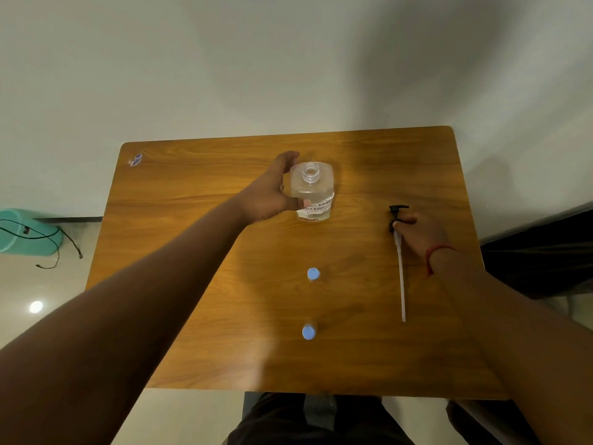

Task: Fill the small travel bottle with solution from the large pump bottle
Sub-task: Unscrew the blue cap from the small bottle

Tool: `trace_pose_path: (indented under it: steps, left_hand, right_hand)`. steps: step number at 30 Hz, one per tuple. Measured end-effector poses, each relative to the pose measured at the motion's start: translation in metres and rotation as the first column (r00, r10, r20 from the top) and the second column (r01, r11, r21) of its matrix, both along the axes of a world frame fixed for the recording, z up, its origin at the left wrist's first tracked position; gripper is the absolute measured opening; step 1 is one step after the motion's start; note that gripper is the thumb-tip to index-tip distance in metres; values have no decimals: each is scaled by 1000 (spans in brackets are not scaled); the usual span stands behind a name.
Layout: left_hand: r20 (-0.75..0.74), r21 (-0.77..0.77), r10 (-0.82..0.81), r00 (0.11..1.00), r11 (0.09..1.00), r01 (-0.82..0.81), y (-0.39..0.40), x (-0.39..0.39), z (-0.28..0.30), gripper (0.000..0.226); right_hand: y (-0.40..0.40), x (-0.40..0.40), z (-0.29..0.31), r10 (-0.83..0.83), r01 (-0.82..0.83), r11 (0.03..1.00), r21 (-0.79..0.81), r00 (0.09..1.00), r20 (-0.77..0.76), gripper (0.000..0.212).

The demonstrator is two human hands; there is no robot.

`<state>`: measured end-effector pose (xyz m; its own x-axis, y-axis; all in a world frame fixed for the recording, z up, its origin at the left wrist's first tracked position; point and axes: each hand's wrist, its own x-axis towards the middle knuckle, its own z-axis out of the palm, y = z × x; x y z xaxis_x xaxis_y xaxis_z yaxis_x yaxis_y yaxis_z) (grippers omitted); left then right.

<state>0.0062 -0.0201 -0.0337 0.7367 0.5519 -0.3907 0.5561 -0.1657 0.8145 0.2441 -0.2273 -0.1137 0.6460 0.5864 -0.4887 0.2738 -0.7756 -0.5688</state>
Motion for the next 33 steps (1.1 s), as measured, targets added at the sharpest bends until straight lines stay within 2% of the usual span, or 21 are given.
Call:
trace_pose_path:
  steps: [6,9,12,16,17,19,21,25,28,33]
  left_hand:
    - [27,-69,192,981,979,-190,-19,-29,-11,92]
    - [15,-129,310,951,943,-306,-34,-50,-25,76]
    - [-17,-168,367,930,916,-365,-54,-70,-44,60]
    - [-59,-185,318,946,928,-323,-82,-85,-63,57]
    - [-69,-175,277,958,942,-285,-88,-87,-67,61]
    - [-91,-145,182,979,970,-194,-99,-90,-74,65]
    - [-105,-120,110,988,985,-122,-106,-91,-80,65]
    - [-108,-83,44,993,995,-53,-115,-83,-85,61]
    - [-104,-56,22,994,998,-28,-116,-76,-87,57]
    - [-104,-23,-19,994,1000,17,-116,-68,-92,54]
  right_hand:
    - [-7,-1,1,-15,15,1000,9,1000,27,28]
    - [-11,0,-1,-39,38,999,20,998,49,28]
    - [-15,-2,-3,-55,54,998,17,997,60,37]
    - [-18,-4,-9,-75,72,997,37,995,72,42]
    - [-19,-5,-10,-38,32,998,50,992,123,42]
    - [-21,-12,-11,129,-151,987,56,950,283,41]
    - [-22,-26,-9,337,-380,924,46,865,373,43]
    - [-17,-62,-1,657,-710,703,42,672,342,44]
    - [-11,-82,4,768,-816,573,82,569,294,48]
    - [1,-102,7,805,-870,468,153,491,333,52]
